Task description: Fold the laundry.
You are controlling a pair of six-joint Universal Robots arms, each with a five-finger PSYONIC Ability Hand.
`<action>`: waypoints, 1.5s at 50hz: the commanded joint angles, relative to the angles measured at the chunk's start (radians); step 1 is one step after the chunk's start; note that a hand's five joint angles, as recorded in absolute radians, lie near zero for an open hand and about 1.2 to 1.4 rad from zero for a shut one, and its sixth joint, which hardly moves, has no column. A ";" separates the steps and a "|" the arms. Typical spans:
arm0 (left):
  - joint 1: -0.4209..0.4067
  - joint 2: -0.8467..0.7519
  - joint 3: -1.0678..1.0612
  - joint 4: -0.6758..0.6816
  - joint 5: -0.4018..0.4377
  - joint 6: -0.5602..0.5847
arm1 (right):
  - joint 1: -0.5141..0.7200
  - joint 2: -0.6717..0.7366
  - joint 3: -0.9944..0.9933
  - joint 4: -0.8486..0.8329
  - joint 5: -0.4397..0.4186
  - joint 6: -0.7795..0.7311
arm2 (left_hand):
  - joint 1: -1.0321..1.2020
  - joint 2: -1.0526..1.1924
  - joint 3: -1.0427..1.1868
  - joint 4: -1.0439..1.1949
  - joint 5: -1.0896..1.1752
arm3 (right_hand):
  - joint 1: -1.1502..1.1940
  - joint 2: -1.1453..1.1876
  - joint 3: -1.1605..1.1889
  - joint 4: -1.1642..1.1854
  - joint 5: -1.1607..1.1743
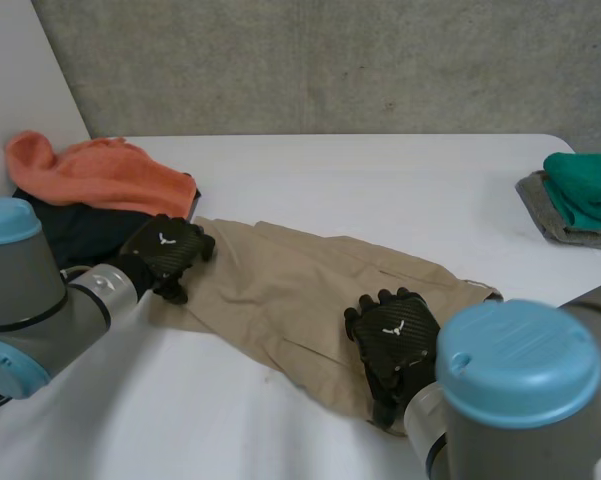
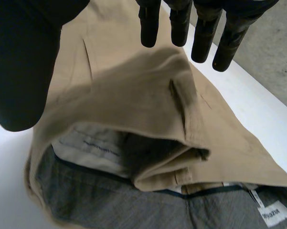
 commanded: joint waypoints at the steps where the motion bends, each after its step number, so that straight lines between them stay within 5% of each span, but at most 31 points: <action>1: -0.015 -0.037 0.028 0.002 -0.013 0.011 | 0.017 0.057 -0.002 -0.051 0.050 -0.018 | 0.293 0.303 0.304 0.304 0.305 | 0.158 0.142 0.138 0.128 0.118; 6: -0.024 -0.037 0.047 0.002 -0.016 0.011 | 0.011 0.086 -0.001 -0.074 0.052 -0.024 | 0.592 0.602 0.603 0.602 0.604 | 0.478 0.461 0.457 0.448 0.437; 10: -0.045 -0.029 0.044 -0.005 -0.019 0.011 | 0.003 0.080 -0.002 -0.112 0.049 -0.029 | 0.789 0.799 0.800 0.800 0.801 | 1.190 1.173 1.169 1.159 1.149; 21: -0.108 0.304 0.032 -0.091 -0.166 -0.057 | -0.123 -0.185 -0.070 -0.092 0.015 -0.398 | 0.789 0.799 0.800 0.800 0.801 | 1.191 1.174 1.170 1.161 1.150; 29: -0.138 0.570 0.062 -0.220 -0.200 -0.238 | -0.273 -0.262 -0.246 0.179 -0.037 -0.555 | 0.789 0.799 0.800 0.800 0.801 | 1.191 1.174 1.170 1.161 1.150; 37: -0.144 0.572 0.101 -0.364 -0.205 -0.266 | -0.363 -0.259 -0.327 0.320 -0.221 -0.547 | 0.789 0.799 0.800 0.800 0.801 | 1.191 1.174 1.170 1.161 1.150; 44: -0.145 0.364 0.182 -0.353 -0.225 -0.261 | -0.466 -0.135 -0.344 0.311 -0.321 -0.510 | 0.789 0.799 0.800 0.800 0.801 | 1.191 1.174 1.170 1.161 1.150; 51: -0.182 0.080 0.444 -0.199 -0.292 -0.206 | -0.477 0.078 -0.516 0.117 -0.325 -0.403 | 0.789 0.799 0.800 0.800 0.801 | 1.191 1.174 1.170 1.161 1.150; 62: -0.225 -0.036 0.817 0.381 -0.329 -0.137 | -0.485 0.210 -0.757 -0.707 -0.301 -0.360 | 0.789 0.799 0.800 0.800 0.801 | 1.191 1.174 1.170 1.161 1.150; 65: -0.246 -0.031 0.834 0.460 -0.334 -0.141 | -0.476 0.212 -0.783 -0.766 -0.302 -0.348 | 0.789 0.799 0.800 0.800 0.801 | 1.191 1.174 1.170 1.161 1.150; 75: -0.263 -0.003 0.647 0.391 -0.439 -0.140 | -0.473 0.209 -0.750 -0.669 -0.318 -0.279 | 0.789 0.799 0.800 0.800 0.801 | 1.191 1.174 1.170 1.161 1.150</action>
